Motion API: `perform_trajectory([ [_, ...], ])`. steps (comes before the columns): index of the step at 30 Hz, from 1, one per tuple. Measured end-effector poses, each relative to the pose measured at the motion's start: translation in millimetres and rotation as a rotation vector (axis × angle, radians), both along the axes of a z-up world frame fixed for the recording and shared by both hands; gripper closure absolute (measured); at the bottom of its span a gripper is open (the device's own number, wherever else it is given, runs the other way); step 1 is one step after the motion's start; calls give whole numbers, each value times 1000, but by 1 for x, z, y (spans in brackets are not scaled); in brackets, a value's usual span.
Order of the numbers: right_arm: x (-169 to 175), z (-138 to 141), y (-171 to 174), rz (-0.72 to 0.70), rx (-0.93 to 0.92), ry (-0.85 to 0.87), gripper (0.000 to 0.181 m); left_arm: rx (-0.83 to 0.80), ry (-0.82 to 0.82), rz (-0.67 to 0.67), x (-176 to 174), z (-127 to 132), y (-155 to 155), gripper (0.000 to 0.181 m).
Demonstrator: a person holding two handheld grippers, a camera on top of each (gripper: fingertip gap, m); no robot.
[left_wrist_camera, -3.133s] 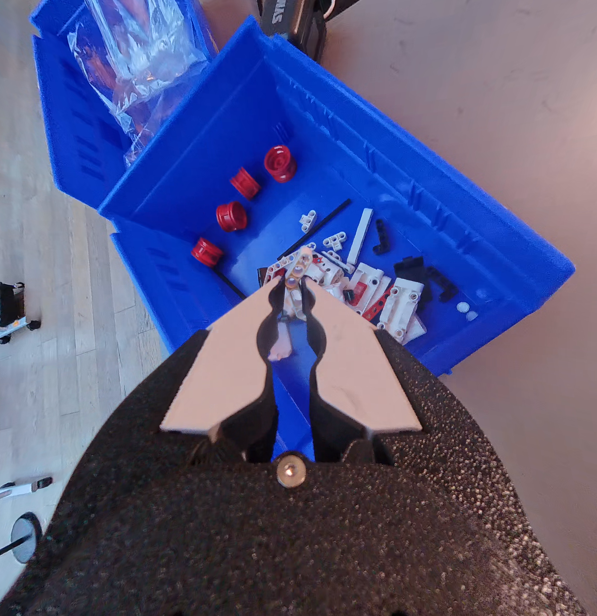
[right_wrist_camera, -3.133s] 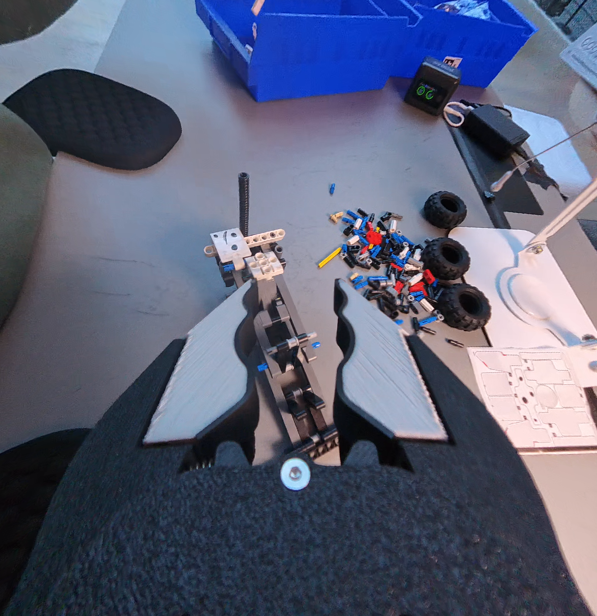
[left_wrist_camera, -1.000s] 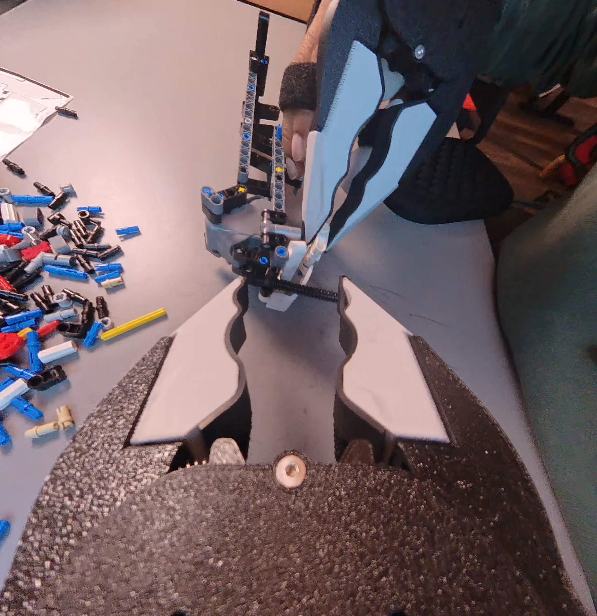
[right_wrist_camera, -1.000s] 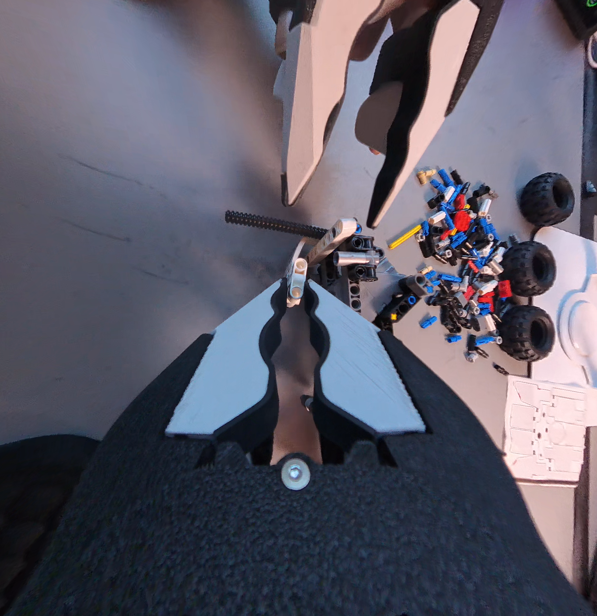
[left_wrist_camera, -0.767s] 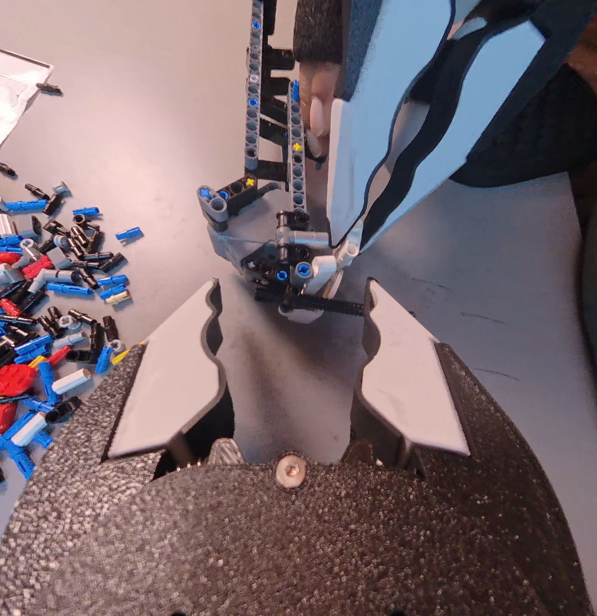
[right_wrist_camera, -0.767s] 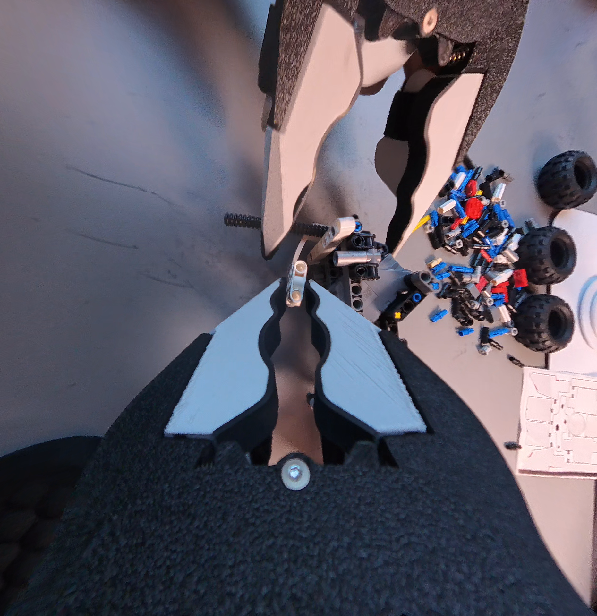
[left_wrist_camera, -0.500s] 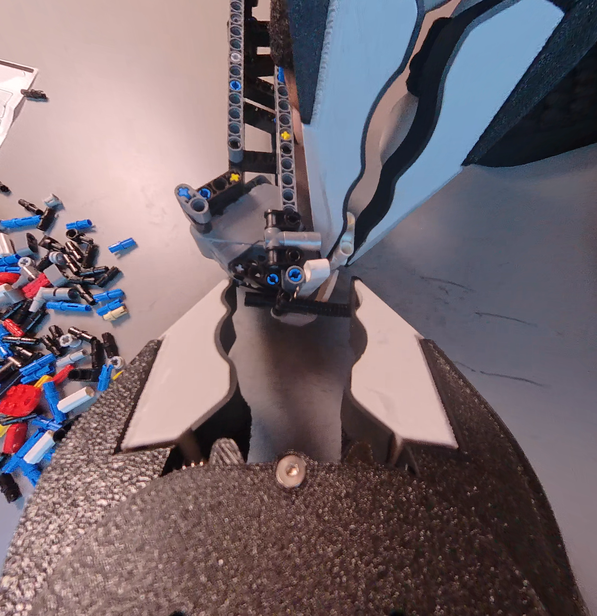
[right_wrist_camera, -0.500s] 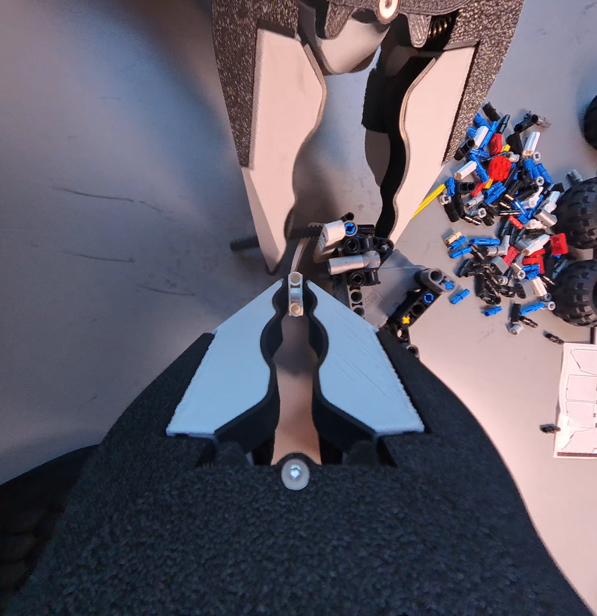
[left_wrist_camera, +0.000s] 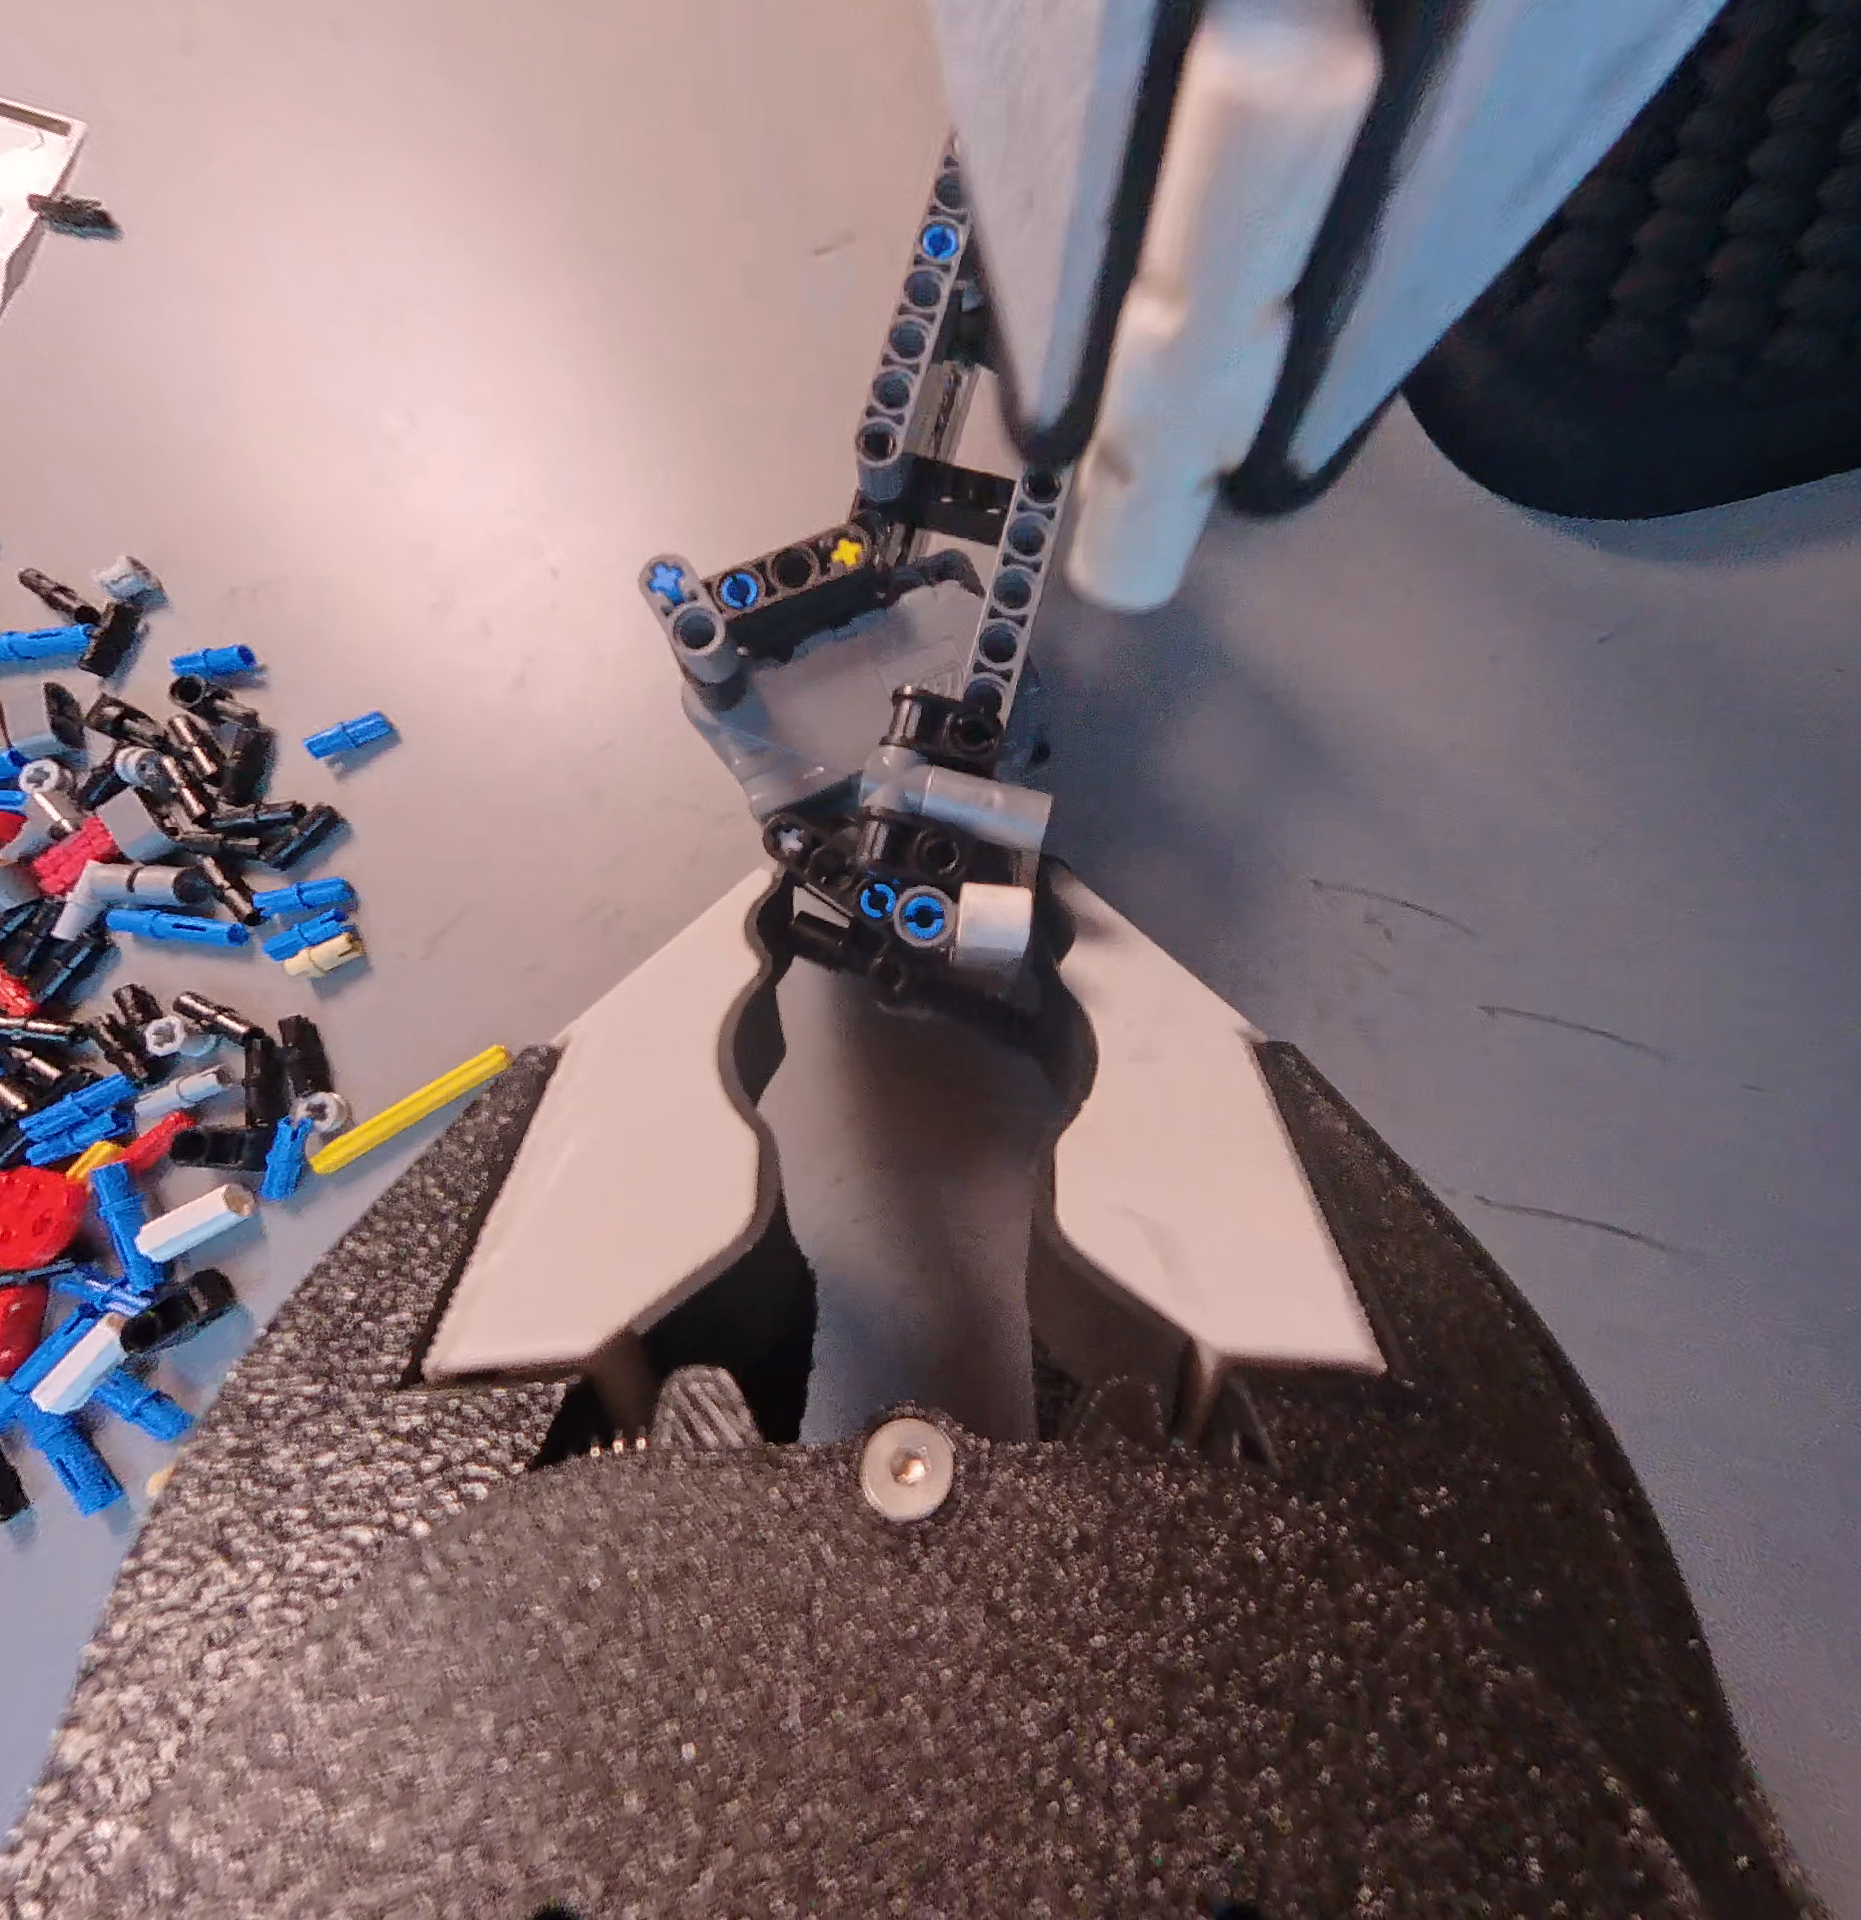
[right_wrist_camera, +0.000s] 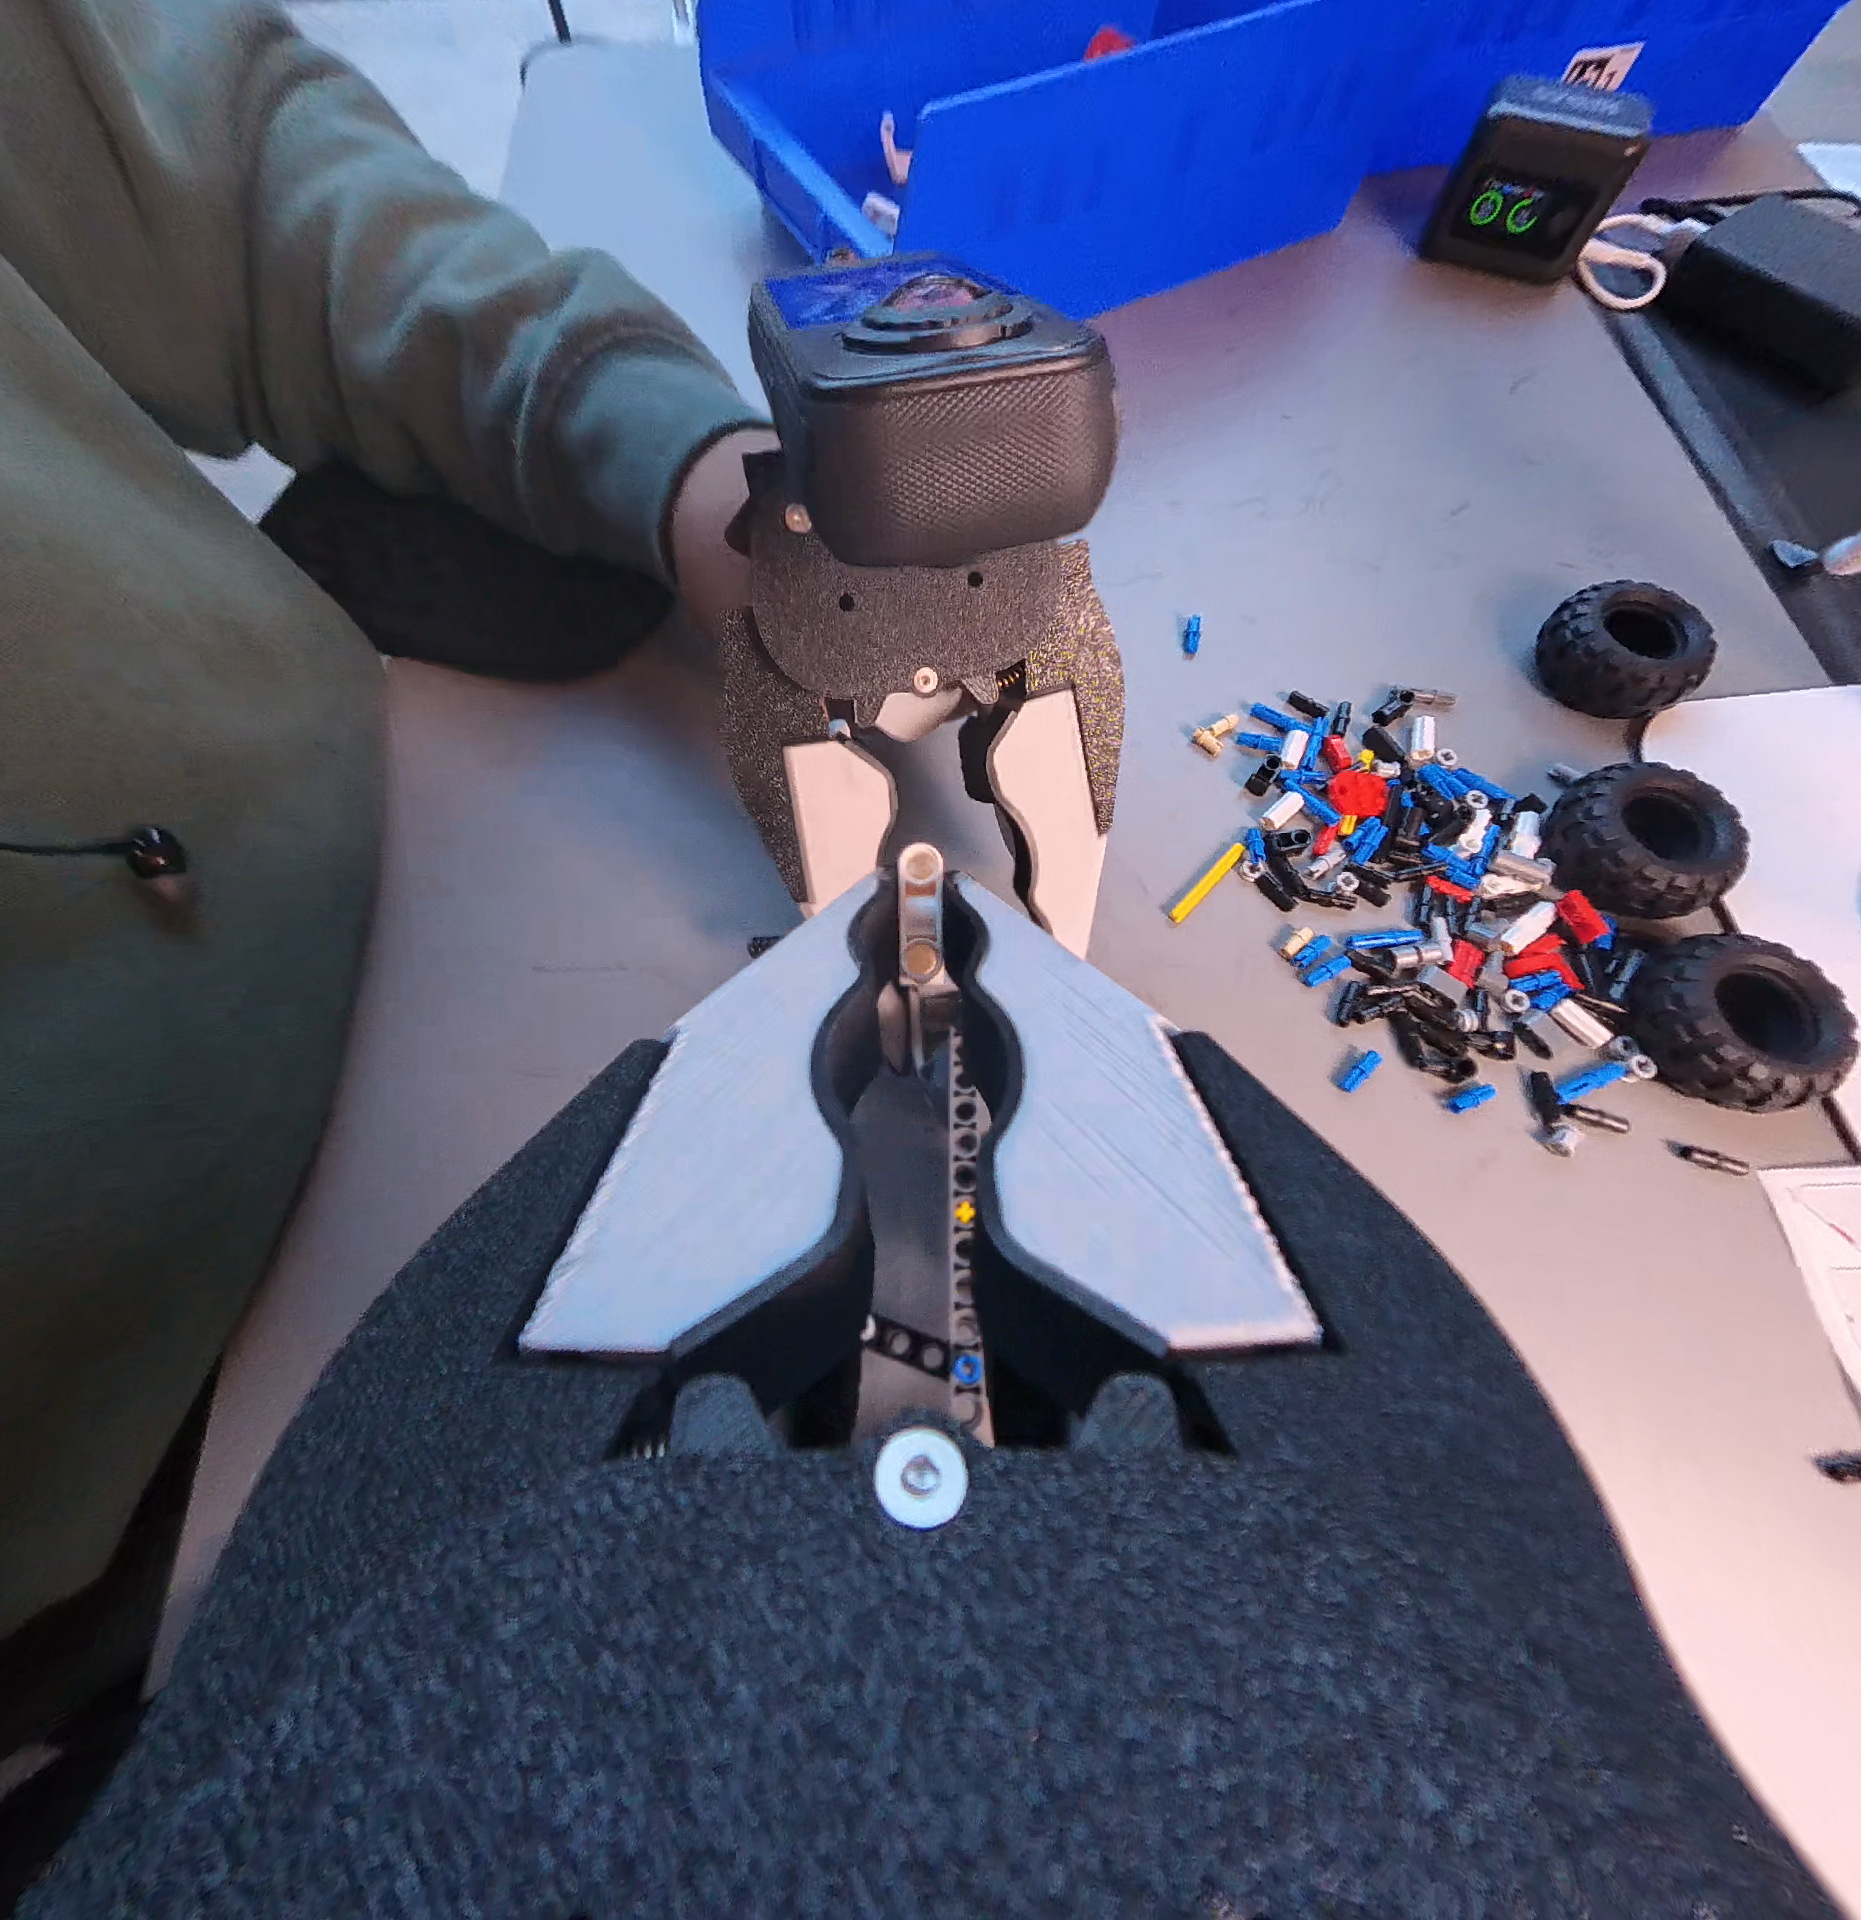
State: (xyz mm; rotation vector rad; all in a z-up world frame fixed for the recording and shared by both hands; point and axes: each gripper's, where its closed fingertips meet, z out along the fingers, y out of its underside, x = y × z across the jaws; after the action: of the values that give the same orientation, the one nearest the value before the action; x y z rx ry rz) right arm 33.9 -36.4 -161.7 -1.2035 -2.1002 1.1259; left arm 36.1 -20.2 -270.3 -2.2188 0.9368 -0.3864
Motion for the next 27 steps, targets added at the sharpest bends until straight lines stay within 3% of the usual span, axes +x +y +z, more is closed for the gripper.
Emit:
perform_trajectory([
  [4, 5, 5, 13, -88, -30, 54, 175, 11, -50, 23, -3, 2, 4, 132],
  [6, 9, 9, 15, -117, -50, 79, 175, 5, -81, 31, -5, 6, 3, 122],
  [10, 13, 21, 13, -164, -180, 158, 174, 52, -204, 18, -6, 34, -2, 115],
  [16, 4, 54, 5, -165, -651, 294, 174, 216, -556, -36, 10, 117, -16, 140],
  [19, -2, 70, 6, -150, -895, 326, 175, 228, -730, -36, 15, 144, -21, 150],
  [23, -9, 68, -1, -138, -909, 326, 174, 221, -876, -24, 12, 162, -24, 167],
  [27, -11, 64, -3, -142, -854, 332, 174, 203, -855, -18, 8, 157, -24, 175],
])
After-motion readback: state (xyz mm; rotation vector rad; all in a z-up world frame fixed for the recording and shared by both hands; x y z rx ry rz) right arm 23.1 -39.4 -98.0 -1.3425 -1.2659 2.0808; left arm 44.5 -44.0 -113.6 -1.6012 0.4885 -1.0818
